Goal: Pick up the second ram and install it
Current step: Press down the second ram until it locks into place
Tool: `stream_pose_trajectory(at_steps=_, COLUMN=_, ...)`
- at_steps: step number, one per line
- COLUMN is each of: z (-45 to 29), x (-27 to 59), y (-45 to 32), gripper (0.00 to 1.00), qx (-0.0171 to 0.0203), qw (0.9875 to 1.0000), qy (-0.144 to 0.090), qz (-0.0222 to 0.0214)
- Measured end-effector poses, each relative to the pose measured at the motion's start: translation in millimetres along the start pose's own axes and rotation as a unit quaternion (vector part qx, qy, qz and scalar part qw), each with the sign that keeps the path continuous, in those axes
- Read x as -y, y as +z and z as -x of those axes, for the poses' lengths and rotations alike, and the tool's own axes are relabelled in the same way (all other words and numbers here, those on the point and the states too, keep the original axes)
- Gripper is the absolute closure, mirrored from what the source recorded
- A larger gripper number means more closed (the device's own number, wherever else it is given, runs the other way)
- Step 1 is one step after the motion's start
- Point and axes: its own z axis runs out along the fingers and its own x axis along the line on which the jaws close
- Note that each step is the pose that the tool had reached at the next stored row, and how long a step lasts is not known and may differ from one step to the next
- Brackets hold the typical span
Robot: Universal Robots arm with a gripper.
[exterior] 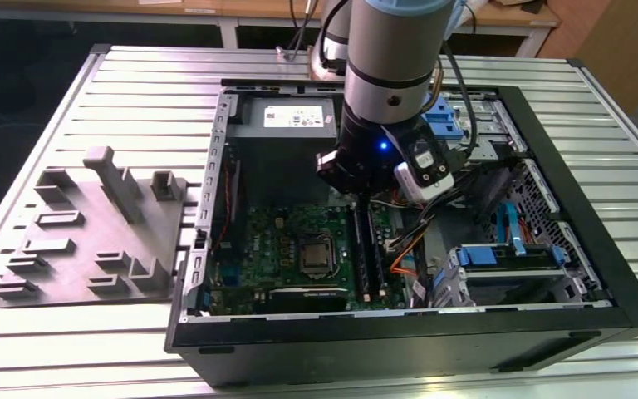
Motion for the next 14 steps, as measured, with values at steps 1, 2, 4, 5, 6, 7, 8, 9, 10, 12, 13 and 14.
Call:
stream_pose_trajectory(at_steps=1, z=-0.1, x=0.1, y=0.5, gripper=0.90, qx=-0.0002, qw=1.0000, qy=0.000, qz=-0.0021)
stream_pose_trajectory(at_steps=2, z=-0.1, x=0.1, y=1.2, gripper=0.90, qx=-0.0007, qw=1.0000, qy=0.000, qz=-0.0046)
stream_pose_trajectory(at_steps=4, z=-0.1, x=-0.3, y=2.3, gripper=0.90, qx=-0.0019, qw=0.9999, qy=0.000, qz=-0.0100)
stream_pose_trajectory(at_steps=5, z=-0.2, x=-0.6, y=2.7, gripper=0.90, qx=-0.0019, qw=0.9999, qy=0.000, qz=-0.0105)
stream_pose_trajectory(at_steps=6, z=-0.2, x=-1.2, y=3.1, gripper=0.90, qx=-0.0019, qw=0.9999, qy=0.000, qz=-0.0111)
stream_pose_trajectory(at_steps=7, z=-0.3, x=-1.9, y=3.7, gripper=0.90, qx=-0.0019, qw=0.9999, qy=0.000, qz=-0.0116)
stream_pose_trajectory(at_steps=8, z=-0.3, x=-2.6, y=4.2, gripper=0.90, qx=-0.0020, qw=0.9999, qy=0.000, qz=-0.0121)
stream_pose_trajectory(at_steps=9, z=-0.3, x=-3.8, y=4.8, gripper=0.90, qx=-0.0019, qw=0.9999, qy=0.000, qz=-0.0122)
stream_pose_trajectory(at_steps=10, z=-0.4, x=-5.3, y=5.3, gripper=0.90, qx=-0.0019, qw=0.9999, qy=0.000, qz=-0.0124)
stream_pose_trajectory(at_steps=12, z=-0.5, x=-8.9, y=6.4, gripper=0.90, qx=-0.0019, qw=0.9999, qy=0.000, qz=-0.0124)
stream_pose_trajectory(at_steps=13, z=-0.5, x=-10.5, y=7.0, gripper=0.90, qx=-0.0019, qw=0.9999, qy=0.000, qz=-0.0124)
stream_pose_trajectory(at_steps=14, z=-0.6, x=-11.5, y=7.7, gripper=0.90, qx=-0.0019, qw=0.9999, qy=0.000, qz=-0.0123)
